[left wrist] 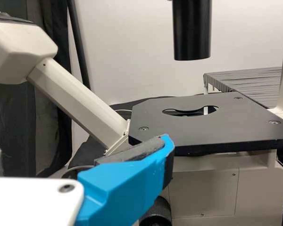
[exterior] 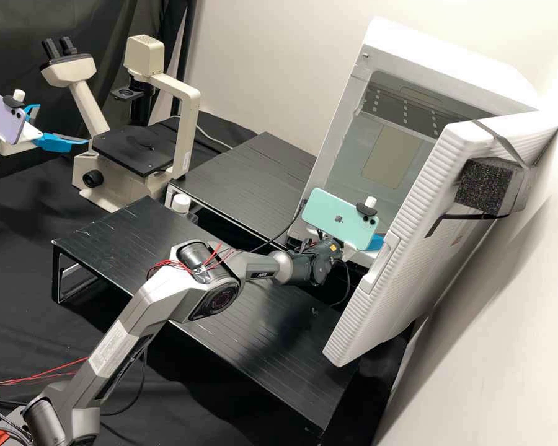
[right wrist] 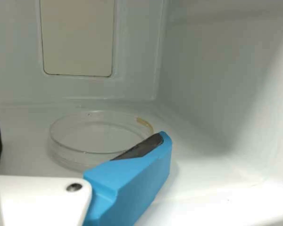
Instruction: Take out the petri dish and place it under the microscope.
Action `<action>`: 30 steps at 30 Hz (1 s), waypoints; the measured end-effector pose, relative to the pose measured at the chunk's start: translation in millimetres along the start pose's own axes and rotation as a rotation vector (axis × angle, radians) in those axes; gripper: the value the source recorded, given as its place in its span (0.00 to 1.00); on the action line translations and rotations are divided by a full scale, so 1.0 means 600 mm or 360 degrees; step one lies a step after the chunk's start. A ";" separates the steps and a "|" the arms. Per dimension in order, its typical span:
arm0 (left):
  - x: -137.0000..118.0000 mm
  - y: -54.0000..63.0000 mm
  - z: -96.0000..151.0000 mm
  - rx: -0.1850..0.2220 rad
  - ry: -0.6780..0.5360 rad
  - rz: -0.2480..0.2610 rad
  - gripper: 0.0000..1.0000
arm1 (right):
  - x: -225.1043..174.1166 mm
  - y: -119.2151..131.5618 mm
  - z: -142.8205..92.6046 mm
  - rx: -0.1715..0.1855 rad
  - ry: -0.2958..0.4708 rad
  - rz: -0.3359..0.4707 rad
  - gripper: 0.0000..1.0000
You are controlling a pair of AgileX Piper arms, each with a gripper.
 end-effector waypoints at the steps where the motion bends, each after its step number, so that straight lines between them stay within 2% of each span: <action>1: 0.000 0.000 0.000 0.0000 0.0000 0.0000 1.00 | 0.000 0.001 0.000 -0.0001 0.0002 0.0002 0.00; 30: 0.000 0.000 0.000 0.0000 0.0000 0.0000 1.00 | 0.005 -0.009 -0.002 0.0004 0.0006 -0.0015 0.00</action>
